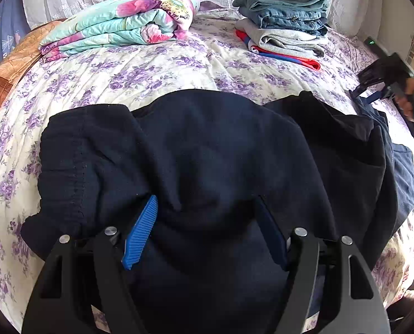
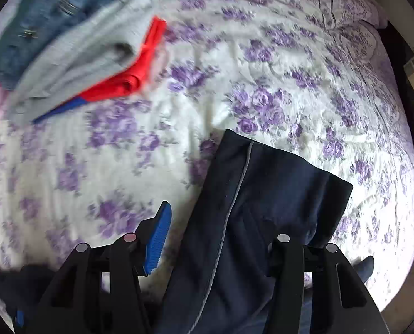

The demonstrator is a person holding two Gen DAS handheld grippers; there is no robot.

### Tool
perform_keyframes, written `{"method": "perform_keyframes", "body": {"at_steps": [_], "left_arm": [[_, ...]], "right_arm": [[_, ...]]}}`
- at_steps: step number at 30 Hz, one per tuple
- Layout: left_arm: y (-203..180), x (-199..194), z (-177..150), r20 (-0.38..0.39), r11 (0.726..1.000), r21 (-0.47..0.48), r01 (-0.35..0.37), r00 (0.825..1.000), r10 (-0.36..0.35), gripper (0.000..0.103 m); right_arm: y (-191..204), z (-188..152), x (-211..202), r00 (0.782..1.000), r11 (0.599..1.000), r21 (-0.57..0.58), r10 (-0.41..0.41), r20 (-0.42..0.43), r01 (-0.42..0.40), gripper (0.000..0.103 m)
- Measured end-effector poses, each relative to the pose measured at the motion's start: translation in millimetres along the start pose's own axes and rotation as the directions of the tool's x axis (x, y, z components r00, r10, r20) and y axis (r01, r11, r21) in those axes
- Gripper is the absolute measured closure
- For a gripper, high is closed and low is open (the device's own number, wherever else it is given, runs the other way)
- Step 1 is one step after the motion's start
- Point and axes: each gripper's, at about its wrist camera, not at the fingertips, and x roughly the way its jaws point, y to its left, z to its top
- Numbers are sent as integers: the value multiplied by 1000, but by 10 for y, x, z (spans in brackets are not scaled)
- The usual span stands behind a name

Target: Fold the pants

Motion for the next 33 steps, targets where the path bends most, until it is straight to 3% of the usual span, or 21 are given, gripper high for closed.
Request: {"method": "perform_keyframes", "body": {"at_steps": [3,6,8,11,14,18,21,25,26,28,30,33], "left_arm": [[-9,5,-3,3,1000,9,0,1000,0,33],[1,5,-7,6,1000,16,9,1000,-9,33],[12,4,-11,7,1000,21,13,1000,-13,33],[10,5,-10,6,1000,25,14,1000,-15,33],[15,4,-9,4,999,23,23,1000,-23,32],[34,-5,-3,-4,999,21,40,999,-40,32],[51,-27,9,-25,998,22,61,998,-61,32],[83,-33,46,-64,995,28,93,994,-91,32],[73,-27,55,-73,995,37,92,993,-89,32],[33,-9,70,-94,995,63,74,993,-68,32],[-1,9,69,-105,995,79,59,993,-51,31],[-19,20,48,-101,995,85,45,994,-37,31]], "right_arm": [[-20,44,221,998,998,16,-64,-24,65,50],[-122,11,155,999,999,22,-24,39,23,85],[-328,-73,-60,991,995,61,69,112,-76,89],[-725,-289,-503,955,974,90,184,230,-210,89],[-1296,-683,-917,905,939,129,260,336,-318,90],[-2130,-1416,-1046,845,871,210,329,421,-444,91],[-2557,-2089,-824,833,829,286,329,445,-480,91],[-2797,-2709,-97,852,770,398,350,390,-498,91],[-2813,-2778,73,854,759,415,359,377,-502,91],[-2848,-2873,284,818,714,420,395,418,-560,92],[-2843,-2899,265,798,709,401,396,455,-581,91],[-2822,-2888,260,793,720,380,394,465,-581,91]]}}
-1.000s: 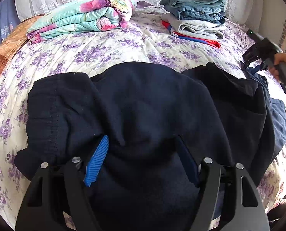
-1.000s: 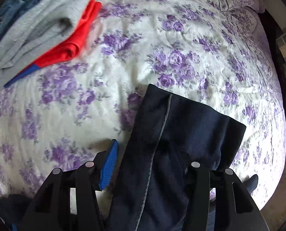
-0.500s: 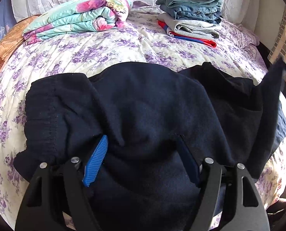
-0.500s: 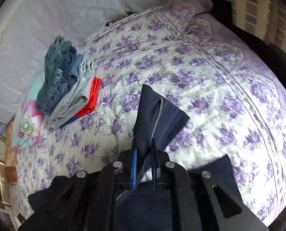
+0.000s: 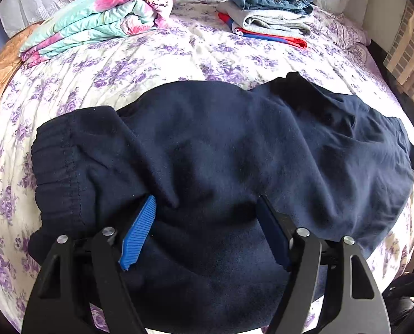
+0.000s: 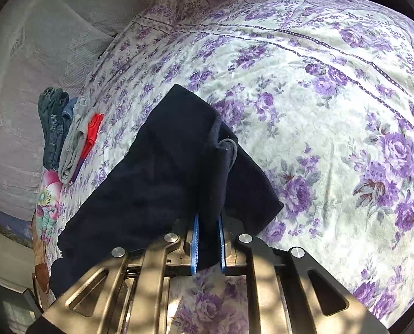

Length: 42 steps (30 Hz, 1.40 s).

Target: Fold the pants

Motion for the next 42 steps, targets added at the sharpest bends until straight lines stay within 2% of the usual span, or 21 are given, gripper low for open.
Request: {"method": "perform_keyframes", "body": {"at_steps": [2,3,4,5,8,11,12,14,15,17,18,21,23,24,27,30,31,32,34,37,42], "left_arm": [[31,-13,-5,6,999,-37,-5,1000,5,34],[60,-21,3,5,998,-55,-20,1000,21,47],[96,-40,8,1,996,-82,-33,999,33,50],[156,-58,11,-2,993,-116,-12,1000,12,53],[233,-51,10,-3,990,-143,18,1000,-19,55],[172,-46,7,-8,992,-125,-14,1000,13,55],[170,-48,7,-7,992,-123,-16,1000,15,55],[180,-55,-5,1,993,-117,-5,1000,5,55],[188,-60,-18,9,994,-111,4,1000,-3,55],[204,-60,-29,24,995,-94,19,1000,-17,55],[210,-62,-39,33,996,-84,25,999,-23,55],[208,-64,-57,50,996,-79,34,998,-30,53],[179,-56,-64,60,997,-68,35,998,-31,47],[143,-49,-75,67,998,-55,30,997,-26,43],[14,-15,-102,82,1000,-2,-11,997,12,32],[-46,6,-113,88,999,27,-46,995,43,30],[-25,-2,-113,90,999,23,-33,995,31,30],[6,-14,-114,93,1000,15,-14,996,12,30],[40,-30,-123,99,1000,7,15,995,-15,30],[29,-30,-130,108,1000,16,18,994,-20,30],[14,-12,-117,110,998,38,42,993,-46,21]], "right_arm": [[17,-11,-75,1000,1000,-12,7,9,-7,91],[9,-18,-150,1000,1000,-14,17,15,-17,91],[8,-21,-212,999,1000,-16,26,19,-26,91],[3,-31,-267,999,999,-21,31,22,-30,91],[-27,-74,-209,1000,999,-45,-16,-17,15,90],[-65,-96,-205,999,998,-57,-29,-33,27,88],[-56,-91,-259,999,998,-55,-38,-30,36,84],[7,-65,-437,991,988,-81,-128,40,130,66],[90,-56,-546,977,974,-112,-184,106,196,61],[311,-43,-699,949,945,-173,-244,197,279,60],[446,-43,-728,949,940,-205,-230,214,274,59],[1112,-135,-619,984,905,-400,-82,161,141,56],[1660,-294,-411,998,840,-542,16,65,22,54],[1965,-413,-262,998,791,-610,57,-4,-48,54],[2813,-806,204,972,626,-744,128,-198,-234,54],[3485,-1195,675,932,480,-804,93,-351,-351,55],[3665,-1272,826,916,452,-805,72,-395,-383,58],[3816,-1308,955,905,444,-801,59,-421,-401,61],[4022,-1279,1155,897,458,-788,49,-440,-412,65],[4168,-1252,1368,903,457,-800,17,-429,-389,65],[4147,-1253,1765,865,491,-768,-57,-499,-411,65]]}}
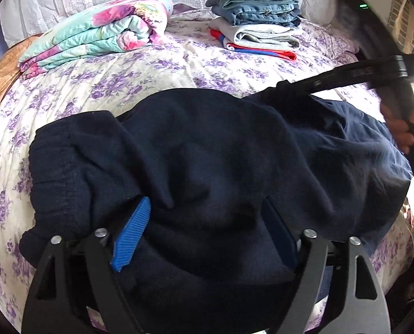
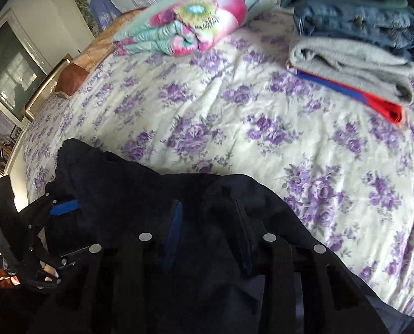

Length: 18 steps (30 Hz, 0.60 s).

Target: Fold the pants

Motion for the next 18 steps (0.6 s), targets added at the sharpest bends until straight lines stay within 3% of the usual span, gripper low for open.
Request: {"method": "perform_keyframes", "body": {"at_steps": [2,5,8,11,14,18], "left_arm": [[-3,3,2,-1,1000,4,9,1000,-9,19],[26,-8,20,-7,1000,-17,20,1000,-20,21],[133,-35,90,-26,997,-68,19,999,-21,36],[349,-38,153,-27,986,-164,11,1000,-15,60],[477,-12,138,-7,978,-205,39,999,-41,63],[358,3,155,-15,987,-159,-28,1000,26,63]], "right_arm": [[-42,33,80,1000,1000,11,11,-14,-11,99],[-10,190,-11,999,1000,-7,-20,47,20,100],[88,380,78,994,993,-62,-94,53,97,100],[-9,497,380,991,990,-46,-133,-11,133,100],[-110,473,568,992,991,-54,-126,-7,126,100],[-225,477,471,997,997,10,-73,-25,73,95]]}}
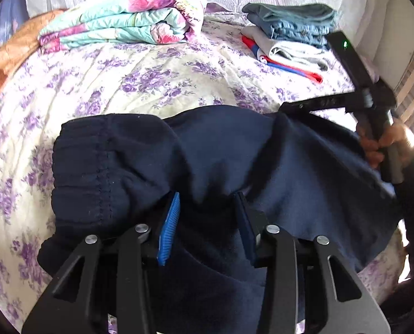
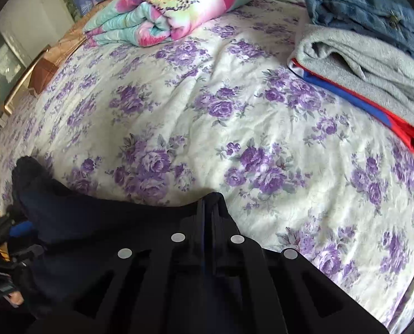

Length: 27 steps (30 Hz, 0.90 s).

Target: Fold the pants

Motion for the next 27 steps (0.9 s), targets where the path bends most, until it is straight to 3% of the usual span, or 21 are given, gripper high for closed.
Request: {"method": "perform_keyframes", "body": {"at_steps": [3,6,8,9,11,13,17,18,19,21,24,27], "left_arm": [[0,-104,58,-29,999,-34,10,1000,-11,63],[-175,-358,231,10,1000,3,-14,1000,14,62],[-328,-413,397,3,997,-5,71,998,-71,56],[-450,-368,532,-21,988,-22,151,988,-151,56],[-693,-164,739,-81,966,-45,253,963,-256,56],[-1057,219,958,-169,950,-54,308,935,-313,57],[-1600,946,1133,-306,940,-16,342,893,-330,78],[-1661,1152,1156,-331,954,-8,300,899,-286,87],[-1653,1364,1174,-348,968,-22,249,906,-241,89],[-1575,1524,1199,-337,961,-71,267,901,-275,98],[-1473,1571,1207,-341,941,-122,316,877,-339,99],[-1475,1575,1175,-335,938,-114,327,876,-346,99]], "right_arm": [[-115,-27,-346,998,998,56,15,55,-18,81],[-244,-167,-880,979,995,93,-56,195,39,54],[-336,-261,-1139,961,987,129,-129,246,99,54],[-385,-337,-1246,954,980,158,-156,256,118,54],[-452,-503,-1385,951,972,197,-178,252,130,54],[-446,-701,-1498,948,969,193,-199,248,153,64],[-381,-1171,-1687,938,966,162,-240,251,204,66],[-378,-1274,-1721,938,965,159,-242,249,207,66],[-373,-1374,-1748,938,965,160,-242,247,207,66],[-380,-1557,-1789,940,965,170,-236,245,198,66],[-341,-1734,-1750,954,971,177,-199,224,161,65],[-186,-1878,-1582,979,984,163,-99,178,70,65]]}}
